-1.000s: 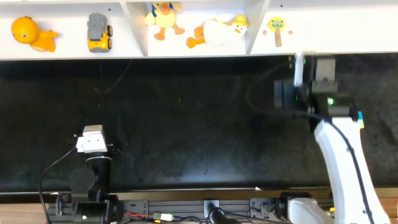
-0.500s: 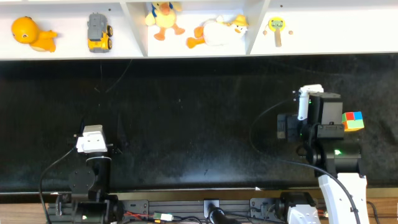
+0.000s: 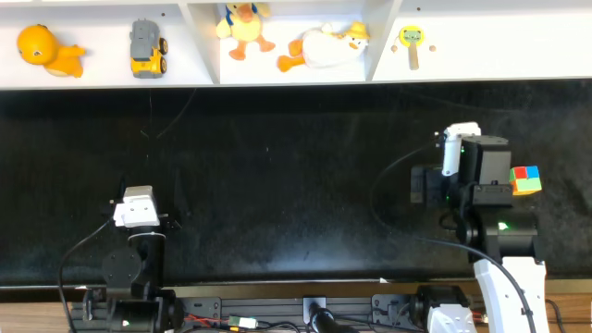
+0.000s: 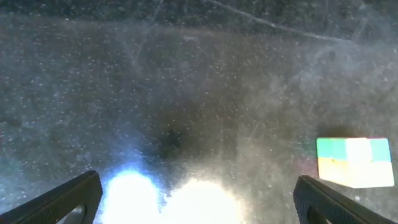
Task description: Store Toys
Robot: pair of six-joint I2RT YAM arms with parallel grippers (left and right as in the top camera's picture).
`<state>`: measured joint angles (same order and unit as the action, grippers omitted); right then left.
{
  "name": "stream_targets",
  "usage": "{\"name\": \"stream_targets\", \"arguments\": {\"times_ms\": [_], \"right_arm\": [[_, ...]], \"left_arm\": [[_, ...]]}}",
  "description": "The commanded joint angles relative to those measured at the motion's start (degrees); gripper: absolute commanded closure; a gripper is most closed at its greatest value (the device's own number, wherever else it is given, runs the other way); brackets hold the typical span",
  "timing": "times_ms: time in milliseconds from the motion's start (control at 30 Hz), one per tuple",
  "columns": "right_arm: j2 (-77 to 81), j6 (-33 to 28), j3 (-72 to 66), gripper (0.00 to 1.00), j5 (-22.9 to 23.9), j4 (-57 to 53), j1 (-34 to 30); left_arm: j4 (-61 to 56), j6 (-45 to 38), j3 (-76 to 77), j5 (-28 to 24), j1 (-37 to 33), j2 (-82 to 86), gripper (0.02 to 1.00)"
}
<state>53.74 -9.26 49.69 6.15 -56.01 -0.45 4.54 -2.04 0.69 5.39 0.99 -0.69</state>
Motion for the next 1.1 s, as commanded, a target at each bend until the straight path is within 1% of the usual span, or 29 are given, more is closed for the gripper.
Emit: {"name": "stream_targets", "arguments": {"times_ms": [33,67,100,167,333,433,533,600,867,1100], "right_arm": [[0.6,-3.0,-0.4,0.005,-2.0,-0.5,-7.0],[0.6,-5.2,-0.4,0.003,-3.0,-0.6,-8.7],[0.6,-8.9,-0.3,0.005,-4.9,-0.8,-11.3],[0.5,-13.1,-0.3,0.003,-7.6,-1.2,-15.8],[0.6,-25.6,-0.3,0.003,-16.4,-4.3,-30.3],[0.7,-31.8,0.4,0.005,-19.3,-7.6,-37.3],[1.4,-38.8,1.9,0.005,-20.5,-10.9,-43.5],[2.5,-41.2,2.7,0.005,-20.5,-11.7,-46.2],[8.3,-47.8,7.4,0.005,-22.0,-11.7,-56.8],[9.6,-56.7,8.1,0.003,-22.4,-13.4,-65.8]], "left_arm": [[-0.1,-0.9,-0.2,-0.2,-0.4,0.5,0.02],[-0.1,-0.9,-0.2,-0.2,-0.4,0.5,0.02],[-0.1,-0.9,-0.2,-0.2,-0.4,0.5,0.02],[-0.1,-0.9,-0.2,-0.2,-0.4,0.5,0.02],[-0.1,-0.9,-0.2,-0.2,-0.4,0.5,0.02],[-0.1,-0.9,-0.2,-0.2,-0.4,0.5,0.02],[-0.1,-0.9,-0.2,-0.2,-0.4,0.5,0.02],[-0.1,-0.9,-0.2,-0.2,-0.4,0.5,0.02],[0.0,-0.9,-0.2,-0.2,-0.4,0.5,0.02],[-0.1,-0.9,-0.2,-0.2,-0.4,0.5,0.02]]}}
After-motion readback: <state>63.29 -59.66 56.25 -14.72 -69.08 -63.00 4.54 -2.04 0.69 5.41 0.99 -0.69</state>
